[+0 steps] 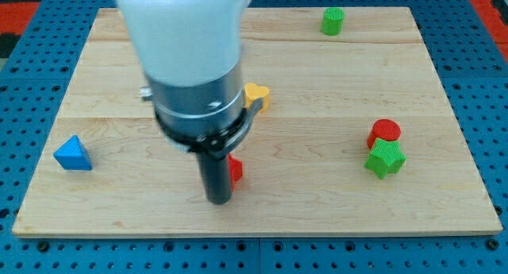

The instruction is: Push the red star closer to the green star

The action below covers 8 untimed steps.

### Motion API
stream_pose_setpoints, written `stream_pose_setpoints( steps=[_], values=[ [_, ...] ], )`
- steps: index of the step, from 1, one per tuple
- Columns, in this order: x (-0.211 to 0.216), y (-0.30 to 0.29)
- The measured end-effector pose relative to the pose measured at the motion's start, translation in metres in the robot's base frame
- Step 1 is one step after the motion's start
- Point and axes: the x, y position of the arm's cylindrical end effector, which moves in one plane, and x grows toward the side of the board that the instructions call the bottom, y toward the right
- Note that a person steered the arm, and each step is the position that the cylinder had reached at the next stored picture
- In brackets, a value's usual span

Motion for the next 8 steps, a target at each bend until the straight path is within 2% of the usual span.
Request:
stream_pose_setpoints(
  steps=[3,4,5,6,7,8],
  values=[
    [-0.002,-0.005],
    [-0.005,-0.057],
    [-0.046,-0.041],
    [-0.048,0.036],
    [-0.028,0.051],
    [0.001,0.022]
  ],
)
